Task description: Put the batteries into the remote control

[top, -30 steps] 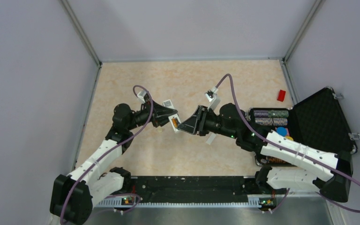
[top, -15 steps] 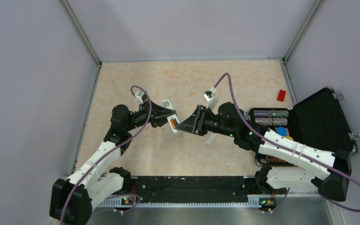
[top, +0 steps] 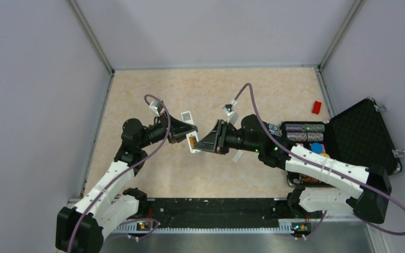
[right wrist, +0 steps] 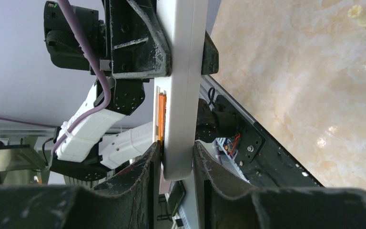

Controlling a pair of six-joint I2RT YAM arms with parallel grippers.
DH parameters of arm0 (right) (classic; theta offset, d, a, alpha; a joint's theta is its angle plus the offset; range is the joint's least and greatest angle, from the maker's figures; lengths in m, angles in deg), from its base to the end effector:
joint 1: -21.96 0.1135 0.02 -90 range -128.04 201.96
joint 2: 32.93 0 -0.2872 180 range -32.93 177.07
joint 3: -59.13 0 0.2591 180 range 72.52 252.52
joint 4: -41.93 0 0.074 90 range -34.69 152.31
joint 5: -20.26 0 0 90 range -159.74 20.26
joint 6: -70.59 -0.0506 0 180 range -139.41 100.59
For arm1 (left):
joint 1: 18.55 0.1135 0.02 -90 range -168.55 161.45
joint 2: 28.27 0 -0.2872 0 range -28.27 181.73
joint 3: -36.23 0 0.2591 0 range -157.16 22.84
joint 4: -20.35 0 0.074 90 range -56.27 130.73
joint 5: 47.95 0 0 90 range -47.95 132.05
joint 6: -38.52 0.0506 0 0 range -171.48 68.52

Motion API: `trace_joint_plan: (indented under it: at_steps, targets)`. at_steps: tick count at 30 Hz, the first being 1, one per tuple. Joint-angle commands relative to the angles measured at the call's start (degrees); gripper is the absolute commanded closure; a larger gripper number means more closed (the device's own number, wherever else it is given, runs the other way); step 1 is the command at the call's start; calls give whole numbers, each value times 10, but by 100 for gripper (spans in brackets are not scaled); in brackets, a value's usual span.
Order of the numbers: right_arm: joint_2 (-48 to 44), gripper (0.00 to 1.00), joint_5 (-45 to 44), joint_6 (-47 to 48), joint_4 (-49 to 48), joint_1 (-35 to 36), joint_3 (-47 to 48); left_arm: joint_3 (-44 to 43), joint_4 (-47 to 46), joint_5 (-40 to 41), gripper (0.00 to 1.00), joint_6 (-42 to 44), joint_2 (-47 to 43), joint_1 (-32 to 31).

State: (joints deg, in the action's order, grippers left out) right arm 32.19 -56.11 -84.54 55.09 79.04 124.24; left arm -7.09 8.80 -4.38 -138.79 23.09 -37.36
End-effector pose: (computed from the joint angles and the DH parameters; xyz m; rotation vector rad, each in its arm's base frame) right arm 0.1412 0.2400 0.3459 -0.0525 2.1645 1.6210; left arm 0.1831 -0.1011 0.3083 -0.3295 1.9206 -1.9637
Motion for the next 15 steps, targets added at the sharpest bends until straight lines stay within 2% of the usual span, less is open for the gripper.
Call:
trace_joint_plan:
  at_steps: [1, 15]
  targets:
    - [22, 72, -10, -10, -44, -7, 2, -40, -21, -51, 100, 34, -23, -13]
    - [30, 69, -38, -6, -11, -14, 25, -57, 40, -61, 100, 113, -37, -13]
